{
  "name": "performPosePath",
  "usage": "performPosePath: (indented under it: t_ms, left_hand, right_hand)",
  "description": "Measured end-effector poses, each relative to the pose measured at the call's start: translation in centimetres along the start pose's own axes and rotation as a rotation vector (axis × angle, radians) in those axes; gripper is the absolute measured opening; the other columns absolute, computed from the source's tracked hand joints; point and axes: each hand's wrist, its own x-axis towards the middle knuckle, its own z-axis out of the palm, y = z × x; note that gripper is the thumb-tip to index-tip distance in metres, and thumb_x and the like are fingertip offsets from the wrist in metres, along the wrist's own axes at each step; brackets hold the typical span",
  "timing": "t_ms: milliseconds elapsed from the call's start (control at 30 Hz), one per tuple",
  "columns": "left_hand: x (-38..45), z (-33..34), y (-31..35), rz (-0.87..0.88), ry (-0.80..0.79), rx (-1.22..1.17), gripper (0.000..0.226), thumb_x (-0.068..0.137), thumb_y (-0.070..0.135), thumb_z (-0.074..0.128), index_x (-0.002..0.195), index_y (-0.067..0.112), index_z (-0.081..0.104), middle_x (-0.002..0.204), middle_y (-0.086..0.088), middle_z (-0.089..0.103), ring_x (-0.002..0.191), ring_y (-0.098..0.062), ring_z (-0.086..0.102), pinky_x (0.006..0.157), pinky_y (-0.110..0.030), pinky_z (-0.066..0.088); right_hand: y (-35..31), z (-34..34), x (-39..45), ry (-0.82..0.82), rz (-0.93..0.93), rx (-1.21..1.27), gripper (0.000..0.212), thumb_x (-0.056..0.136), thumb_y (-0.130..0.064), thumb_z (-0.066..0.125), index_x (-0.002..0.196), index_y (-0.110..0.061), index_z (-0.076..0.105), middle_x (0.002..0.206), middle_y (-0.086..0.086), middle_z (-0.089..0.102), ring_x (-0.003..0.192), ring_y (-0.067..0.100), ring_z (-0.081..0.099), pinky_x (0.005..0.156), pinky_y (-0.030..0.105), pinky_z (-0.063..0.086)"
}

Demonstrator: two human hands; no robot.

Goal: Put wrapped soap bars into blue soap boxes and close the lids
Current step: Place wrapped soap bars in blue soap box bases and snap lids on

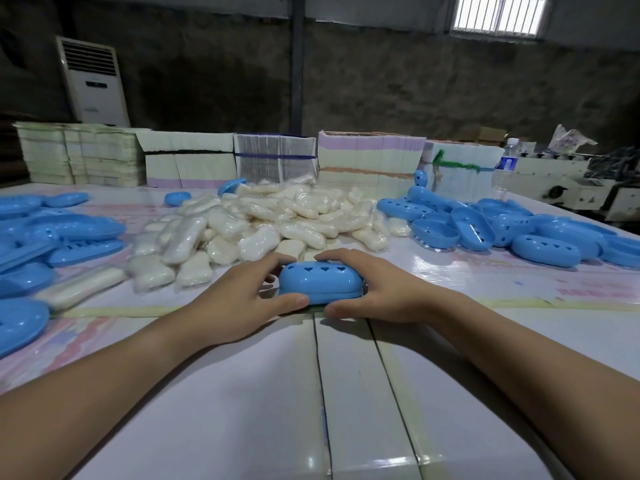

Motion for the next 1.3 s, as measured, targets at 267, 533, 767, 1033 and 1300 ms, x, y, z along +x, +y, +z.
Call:
performPosePath:
  t_ms: [267, 533, 767, 1033, 1300]
  left_hand:
    - [0.1, 0.0, 0.3, -0.008, -0.007, -0.015, 0.044, 0.086, 0.048, 0.071, 0.126, 0.044, 0.053, 0.116, 0.022, 0.061, 0.112, 0.002, 0.056, 0.087, -0.014, 0.047]
    - [-0.1, 0.0, 0.8, 0.131, 0.080, 0.054, 0.053, 0.075, 0.038, 0.084, 0.122, 0.043, 0.058, 0.109, 0.028, 0.062, 0.107, 0.006, 0.053, 0.080, -0.004, 0.040]
    - [-0.1, -0.5, 1.4, 0.105, 0.074, 0.246, 0.061, 0.069, 0.079, 0.055, 0.118, 0.042, 0.058, 0.097, 0.026, 0.058, 0.095, 0.001, 0.051, 0.080, -0.030, 0.046]
    - [-0.2, -0.6, 1.6, 0.160, 0.108, 0.333, 0.056, 0.067, 0.085, 0.046, 0.105, 0.045, 0.052, 0.090, 0.025, 0.055, 0.090, 0.001, 0.048, 0.075, -0.033, 0.047]
    - [-0.3, -0.3, 0.8, 0.125, 0.081, 0.194, 0.057, 0.065, 0.077, 0.058, 0.113, 0.050, 0.047, 0.099, 0.027, 0.057, 0.099, 0.002, 0.051, 0.072, -0.024, 0.041]
  right_hand:
    - [0.0, 0.0, 0.2, 0.031, -0.009, -0.160, 0.062, 0.075, -0.069, 0.059, 0.128, -0.055, 0.032, 0.114, -0.022, 0.052, 0.098, -0.005, 0.050, 0.081, 0.021, 0.044]
    - [-0.3, 0.3, 0.4, 0.052, -0.029, -0.222, 0.059, 0.075, -0.073, 0.056, 0.127, -0.055, 0.035, 0.103, -0.023, 0.051, 0.092, -0.006, 0.048, 0.075, 0.020, 0.040]
    - [-0.6, 0.1, 0.2, 0.170, -0.045, -0.234, 0.057, 0.077, -0.054, 0.069, 0.124, -0.053, 0.035, 0.112, -0.015, 0.056, 0.096, 0.005, 0.050, 0.084, 0.033, 0.049]
    - [-0.7, 0.1, -0.1, 0.142, -0.068, -0.160, 0.052, 0.081, -0.042, 0.073, 0.124, -0.045, 0.044, 0.110, -0.019, 0.056, 0.097, 0.003, 0.053, 0.084, 0.027, 0.048]
    - [-1.1, 0.5, -0.2, 0.203, -0.080, -0.177, 0.053, 0.081, -0.052, 0.069, 0.124, -0.053, 0.038, 0.109, -0.019, 0.060, 0.097, 0.006, 0.054, 0.085, 0.037, 0.051]
